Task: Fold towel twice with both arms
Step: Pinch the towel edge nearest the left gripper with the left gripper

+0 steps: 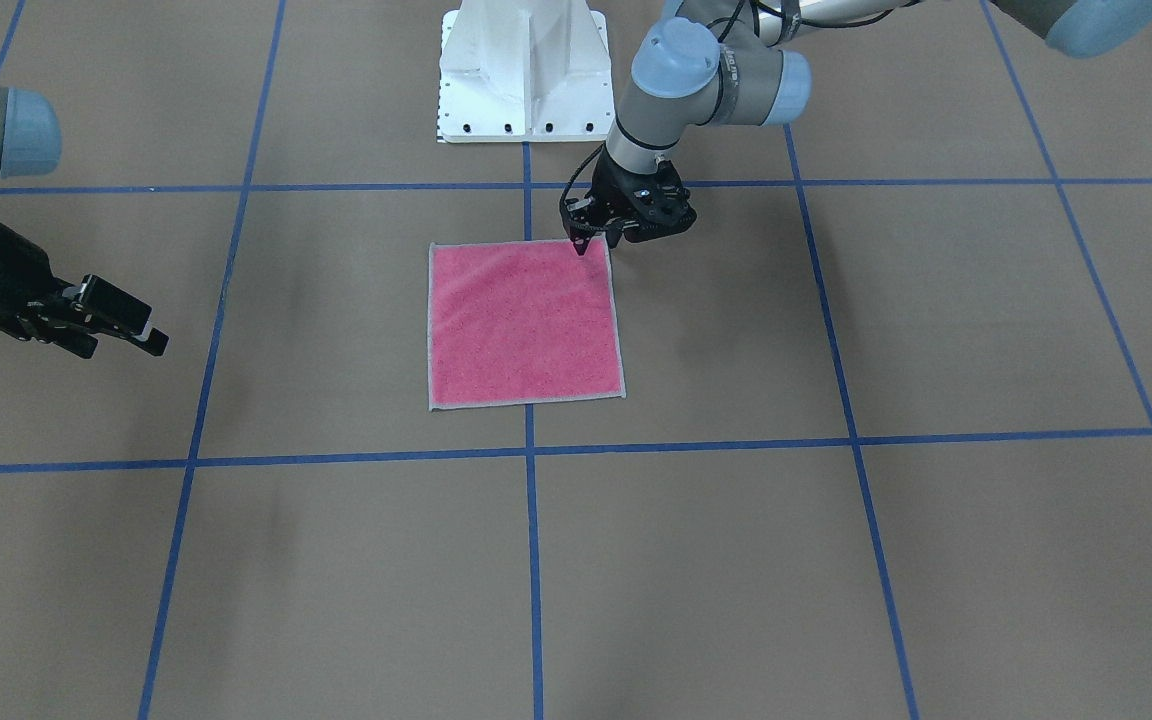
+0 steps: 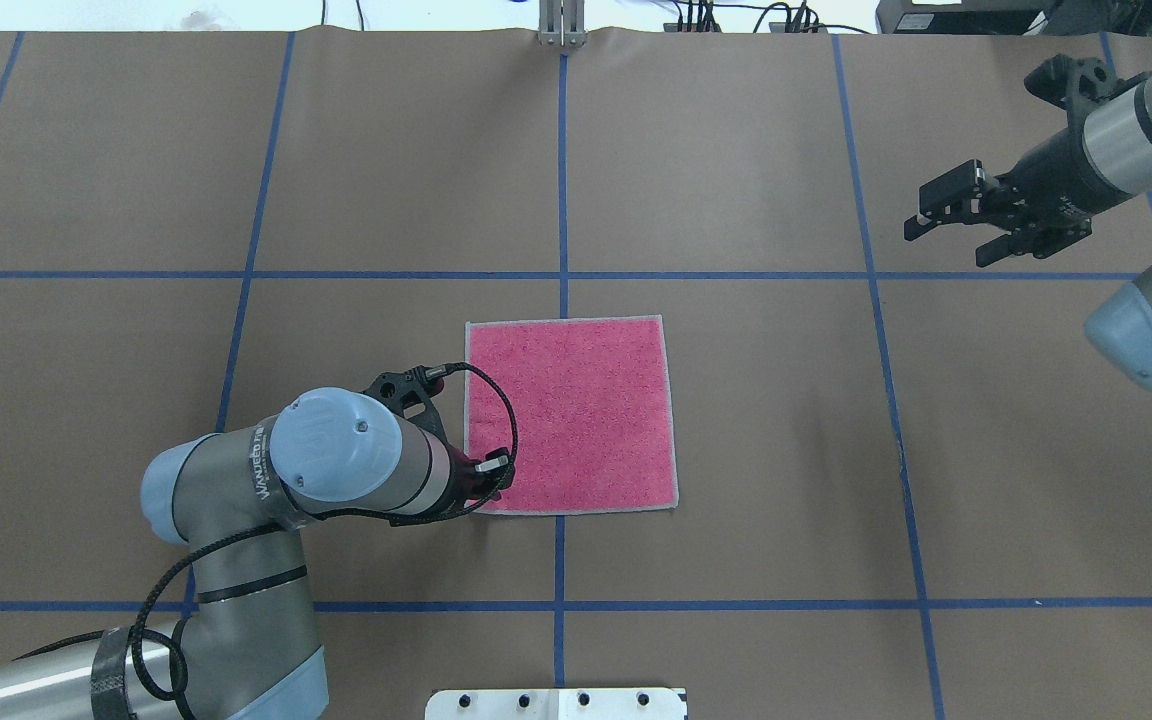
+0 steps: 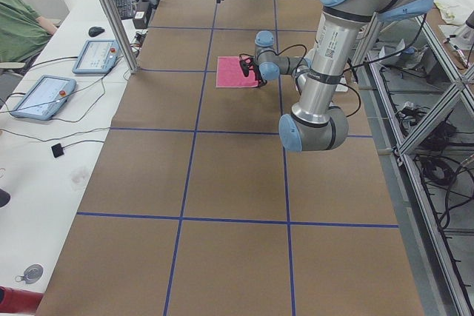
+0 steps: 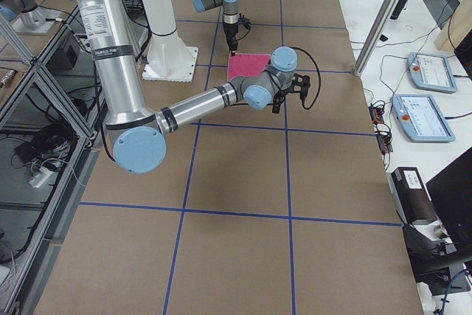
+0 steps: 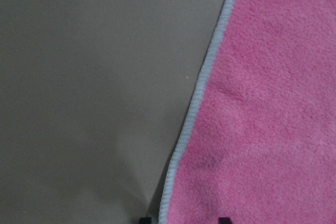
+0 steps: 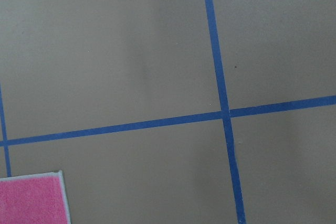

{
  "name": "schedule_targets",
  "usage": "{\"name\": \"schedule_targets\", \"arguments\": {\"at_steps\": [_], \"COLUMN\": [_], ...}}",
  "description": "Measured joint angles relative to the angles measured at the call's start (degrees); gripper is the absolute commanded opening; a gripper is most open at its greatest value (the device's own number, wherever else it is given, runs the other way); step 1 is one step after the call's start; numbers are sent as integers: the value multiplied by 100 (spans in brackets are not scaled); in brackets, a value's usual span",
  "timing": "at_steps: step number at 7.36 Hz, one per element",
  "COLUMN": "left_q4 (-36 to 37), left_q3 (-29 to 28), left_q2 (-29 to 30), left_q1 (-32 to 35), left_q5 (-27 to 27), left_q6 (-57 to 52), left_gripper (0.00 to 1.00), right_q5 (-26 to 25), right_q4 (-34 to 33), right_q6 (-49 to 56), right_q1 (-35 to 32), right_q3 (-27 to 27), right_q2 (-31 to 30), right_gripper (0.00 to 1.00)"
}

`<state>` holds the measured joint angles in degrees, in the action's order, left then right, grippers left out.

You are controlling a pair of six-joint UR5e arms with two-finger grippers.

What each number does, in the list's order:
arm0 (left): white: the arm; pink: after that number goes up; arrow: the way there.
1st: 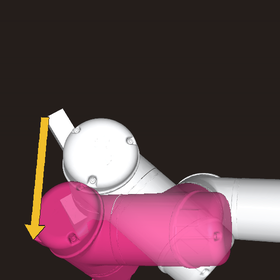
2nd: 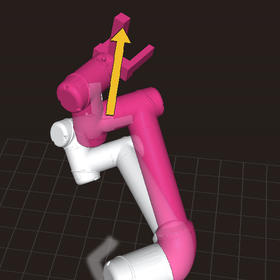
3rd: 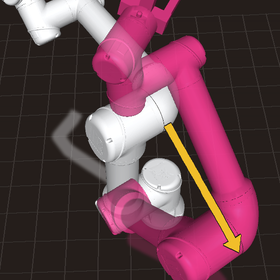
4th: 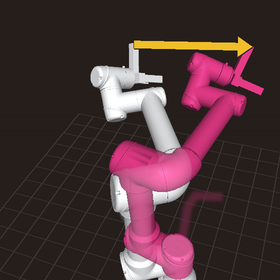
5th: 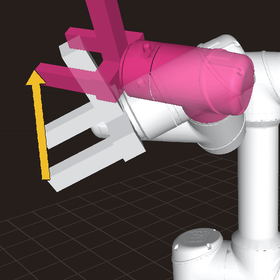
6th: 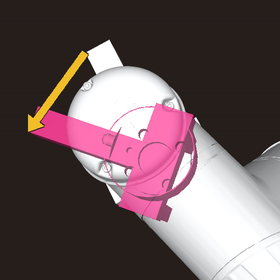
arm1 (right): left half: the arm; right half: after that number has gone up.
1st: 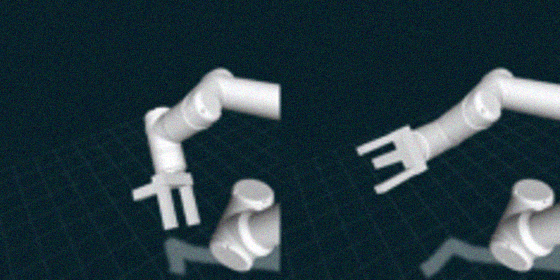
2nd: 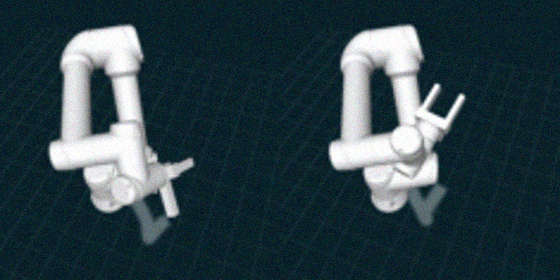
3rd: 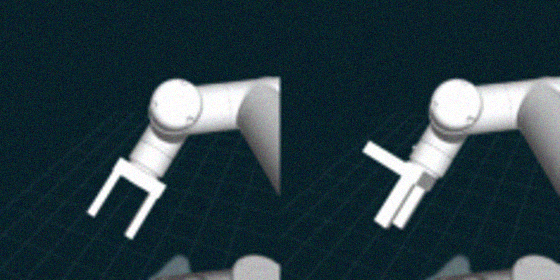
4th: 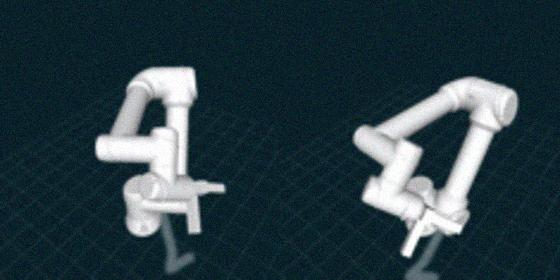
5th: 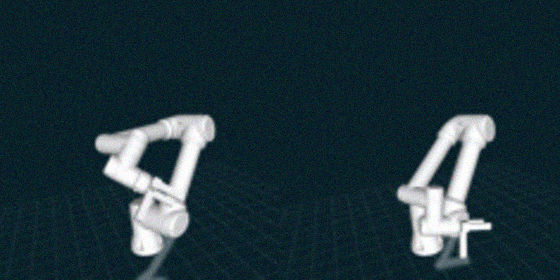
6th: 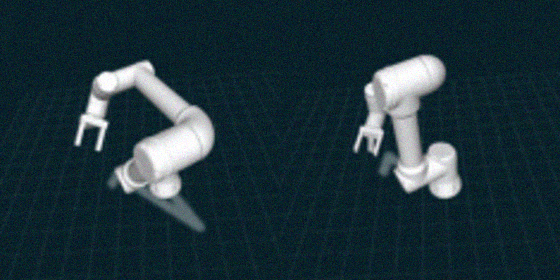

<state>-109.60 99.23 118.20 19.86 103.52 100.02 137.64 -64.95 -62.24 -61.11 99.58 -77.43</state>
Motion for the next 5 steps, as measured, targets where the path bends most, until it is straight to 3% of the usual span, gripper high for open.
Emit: {"name": "schedule_targets", "arguments": {"at_steps": [5], "left_q4": [0], "left_q3": [93], "left_q2": [-37], "left_q1": [9], "left_q5": [-5], "left_q6": [9], "left_gripper": [42], "right_q5": [0], "right_q4": [0], "right_q6": [0], "right_q1": [0], "right_q3": [0], "right_q2": [-6], "right_gripper": [99]}}
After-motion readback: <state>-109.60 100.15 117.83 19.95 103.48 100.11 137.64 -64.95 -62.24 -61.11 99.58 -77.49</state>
